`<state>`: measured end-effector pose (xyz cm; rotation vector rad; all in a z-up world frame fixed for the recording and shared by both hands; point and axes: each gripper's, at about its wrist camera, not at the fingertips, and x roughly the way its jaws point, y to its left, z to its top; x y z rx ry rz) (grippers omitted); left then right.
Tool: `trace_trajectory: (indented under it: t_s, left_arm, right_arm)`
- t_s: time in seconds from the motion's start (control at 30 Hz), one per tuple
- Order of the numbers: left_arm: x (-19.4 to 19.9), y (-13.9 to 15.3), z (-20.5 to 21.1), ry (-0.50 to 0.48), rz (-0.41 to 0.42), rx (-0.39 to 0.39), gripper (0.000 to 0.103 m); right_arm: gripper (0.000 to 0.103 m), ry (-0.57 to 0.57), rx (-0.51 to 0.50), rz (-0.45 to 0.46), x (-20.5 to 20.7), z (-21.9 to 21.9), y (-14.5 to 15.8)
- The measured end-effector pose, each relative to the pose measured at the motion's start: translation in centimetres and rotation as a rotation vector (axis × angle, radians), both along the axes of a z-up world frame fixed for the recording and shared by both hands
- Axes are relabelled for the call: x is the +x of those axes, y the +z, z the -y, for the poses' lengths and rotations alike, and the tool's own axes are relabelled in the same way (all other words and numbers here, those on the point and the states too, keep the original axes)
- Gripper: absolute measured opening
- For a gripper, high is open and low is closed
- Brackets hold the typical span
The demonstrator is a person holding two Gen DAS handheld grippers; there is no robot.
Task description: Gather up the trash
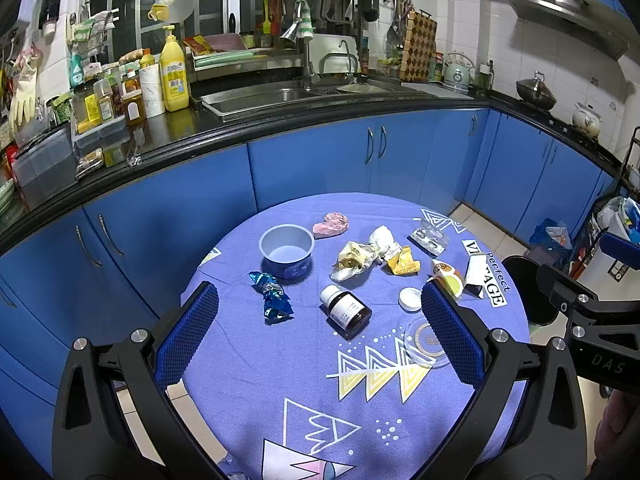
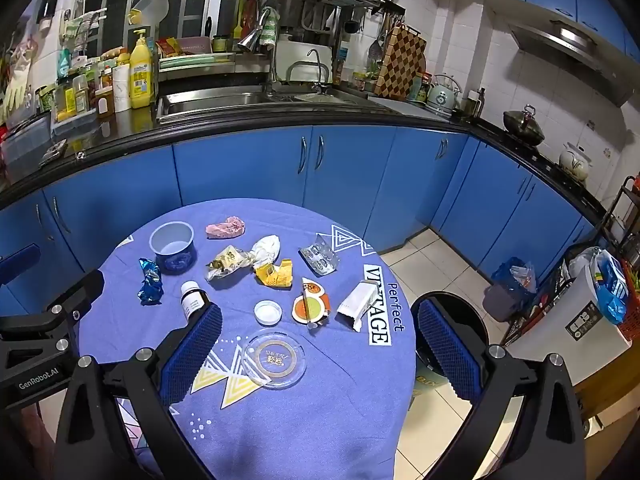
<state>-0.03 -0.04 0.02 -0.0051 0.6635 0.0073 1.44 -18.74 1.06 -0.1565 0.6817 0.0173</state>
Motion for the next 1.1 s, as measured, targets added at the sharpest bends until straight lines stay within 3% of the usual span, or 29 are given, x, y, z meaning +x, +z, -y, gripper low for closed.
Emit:
trace_trajectory:
  t_s: [1.1]
  left_arm:
    - [0.27, -0.59, 0.21, -0.003, -0.006, -0.006, 0.100]
  right_arm:
    - [0.096, 0.000, 0.000, 0.000, -0.03, 0.04, 0.02]
